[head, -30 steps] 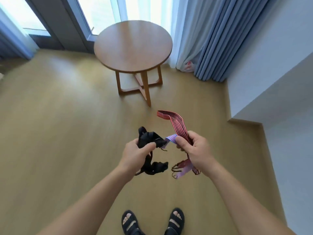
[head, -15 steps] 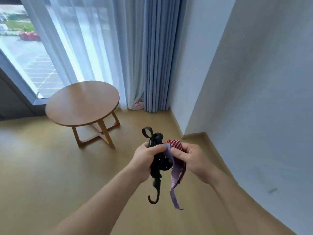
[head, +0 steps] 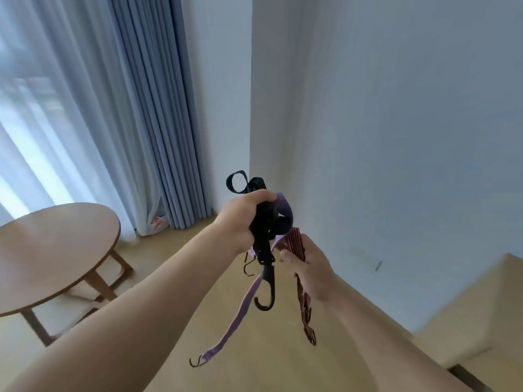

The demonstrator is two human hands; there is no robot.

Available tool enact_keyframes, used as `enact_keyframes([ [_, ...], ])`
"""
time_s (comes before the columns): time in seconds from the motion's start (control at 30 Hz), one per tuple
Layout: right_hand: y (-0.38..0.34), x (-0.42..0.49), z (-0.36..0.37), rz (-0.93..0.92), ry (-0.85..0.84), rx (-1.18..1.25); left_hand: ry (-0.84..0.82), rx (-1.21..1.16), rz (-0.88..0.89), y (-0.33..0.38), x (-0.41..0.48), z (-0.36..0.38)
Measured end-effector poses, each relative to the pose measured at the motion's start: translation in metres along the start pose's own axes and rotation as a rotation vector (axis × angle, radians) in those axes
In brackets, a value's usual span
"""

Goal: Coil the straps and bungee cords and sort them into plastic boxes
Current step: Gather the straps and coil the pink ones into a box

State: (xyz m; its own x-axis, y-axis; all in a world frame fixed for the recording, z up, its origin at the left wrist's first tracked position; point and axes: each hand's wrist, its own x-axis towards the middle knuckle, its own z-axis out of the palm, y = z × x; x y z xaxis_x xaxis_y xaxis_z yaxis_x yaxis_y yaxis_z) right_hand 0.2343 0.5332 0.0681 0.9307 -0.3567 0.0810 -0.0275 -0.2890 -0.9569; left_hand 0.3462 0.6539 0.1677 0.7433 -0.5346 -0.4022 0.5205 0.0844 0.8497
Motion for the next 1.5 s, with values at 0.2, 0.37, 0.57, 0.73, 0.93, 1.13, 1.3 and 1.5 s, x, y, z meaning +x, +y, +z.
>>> enact_keyframes([
  [0.2,-0.002,-0.009,0.006,0.093,0.088,0.325,-0.142,-0.046,0.007,0.020,0.005,0.037],
  [0.37,0.009,-0.031,-0.004,0.208,-0.017,0.314,-0.066,0.019,0.082,0.024,0.020,0.046],
  [0.57,0.024,-0.069,-0.062,0.298,-0.038,0.071,0.238,0.197,0.299,0.013,0.045,0.037],
  [0.73,-0.018,-0.065,-0.124,0.093,0.178,0.159,0.194,0.701,0.366,-0.030,0.046,0.059],
  [0.93,-0.039,-0.076,-0.194,0.122,0.149,0.114,-0.326,0.524,0.427,-0.098,-0.008,0.132],
  [1.13,-0.033,-0.115,-0.249,0.092,0.190,0.182,-0.449,0.495,0.456,-0.153,-0.036,0.199],
  [1.3,-0.030,-0.152,-0.292,0.048,0.199,0.211,-0.340,0.499,0.497,-0.176,-0.045,0.255],
  [1.5,-0.022,-0.195,-0.344,0.009,0.321,0.110,-0.417,0.438,0.444,-0.163,-0.051,0.307],
])
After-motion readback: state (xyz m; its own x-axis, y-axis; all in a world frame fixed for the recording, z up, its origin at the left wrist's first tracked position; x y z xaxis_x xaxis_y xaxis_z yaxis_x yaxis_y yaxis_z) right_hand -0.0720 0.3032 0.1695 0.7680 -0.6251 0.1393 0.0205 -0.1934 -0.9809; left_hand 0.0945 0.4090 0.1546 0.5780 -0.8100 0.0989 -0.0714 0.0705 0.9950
